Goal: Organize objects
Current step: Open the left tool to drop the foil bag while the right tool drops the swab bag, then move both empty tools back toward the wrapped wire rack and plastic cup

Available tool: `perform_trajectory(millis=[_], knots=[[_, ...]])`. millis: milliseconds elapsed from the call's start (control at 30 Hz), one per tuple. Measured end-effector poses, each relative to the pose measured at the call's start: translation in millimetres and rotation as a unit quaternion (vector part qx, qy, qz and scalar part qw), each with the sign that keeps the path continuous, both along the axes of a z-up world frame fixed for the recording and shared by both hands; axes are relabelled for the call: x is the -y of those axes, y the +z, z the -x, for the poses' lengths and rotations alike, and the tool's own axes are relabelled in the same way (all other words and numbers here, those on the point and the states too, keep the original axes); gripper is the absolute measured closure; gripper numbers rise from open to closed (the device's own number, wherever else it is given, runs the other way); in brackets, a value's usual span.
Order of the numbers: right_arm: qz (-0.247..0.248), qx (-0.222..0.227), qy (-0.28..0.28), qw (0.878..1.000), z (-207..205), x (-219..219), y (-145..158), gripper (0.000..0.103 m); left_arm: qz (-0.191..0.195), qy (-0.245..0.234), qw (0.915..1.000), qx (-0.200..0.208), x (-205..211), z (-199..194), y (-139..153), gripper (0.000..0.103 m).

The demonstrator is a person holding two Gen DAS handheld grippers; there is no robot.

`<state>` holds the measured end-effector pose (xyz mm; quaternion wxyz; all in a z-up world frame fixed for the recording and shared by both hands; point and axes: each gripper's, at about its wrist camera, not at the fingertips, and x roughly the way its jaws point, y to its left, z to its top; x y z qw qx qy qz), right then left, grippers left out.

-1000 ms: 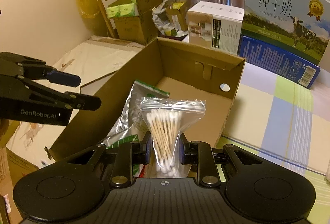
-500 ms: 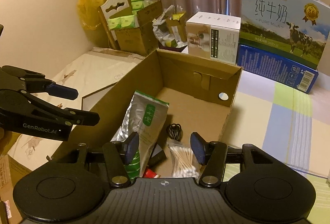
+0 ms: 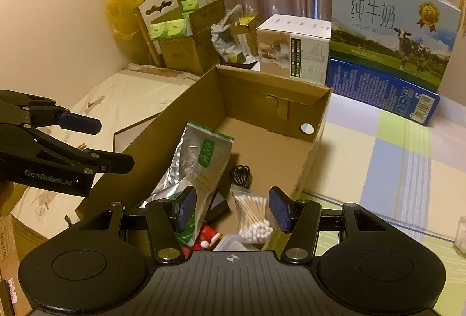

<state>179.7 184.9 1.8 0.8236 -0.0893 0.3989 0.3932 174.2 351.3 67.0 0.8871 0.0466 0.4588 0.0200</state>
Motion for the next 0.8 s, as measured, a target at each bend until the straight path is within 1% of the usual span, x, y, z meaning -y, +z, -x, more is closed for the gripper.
perform_trajectory(millis=[167, 233, 367, 467, 633, 733, 800], knots=[[-0.003, 0.003, -0.006, 1.0, 9.9, 13.6, 9.9, 0.05, -0.001, 0.0, 1.0, 0.005, 8.2, 9.7, 9.4, 0.021], [-0.004, 0.004, -0.011, 1.0, 14.9, 22.0, 15.3, 0.05, -0.002, 0.001, 1.0, 0.008, 12.7, 14.2, 13.4, 0.019], [-0.003, 0.007, -0.022, 1.0, 23.3, 39.8, 23.9, 0.05, -0.003, 0.0, 0.9998, 0.02, 24.6, 24.2, 23.1, 0.012], [-0.004, 0.005, -0.03, 1.0, 27.7, 55.6, 28.3, 0.05, 0.001, -0.004, 0.9996, 0.029, 36.6, 31.7, 29.0, 0.008], [-0.008, 0.009, -0.044, 0.999, 37.1, 85.4, 36.9, 0.049, -0.007, -0.012, 0.9989, 0.046, 61.2, 42.6, 38.5, 0.001], [-0.011, 0.014, -0.053, 0.998, 42.4, 103.5, 42.3, 0.045, -0.007, -0.016, 0.9984, 0.054, 76.4, 47.1, 43.5, 0.001], [-0.014, 0.016, -0.061, 0.998, 45.7, 116.2, 46.0, 0.039, -0.006, -0.021, 0.9981, 0.058, 86.0, 49.8, 46.2, 0.001]])
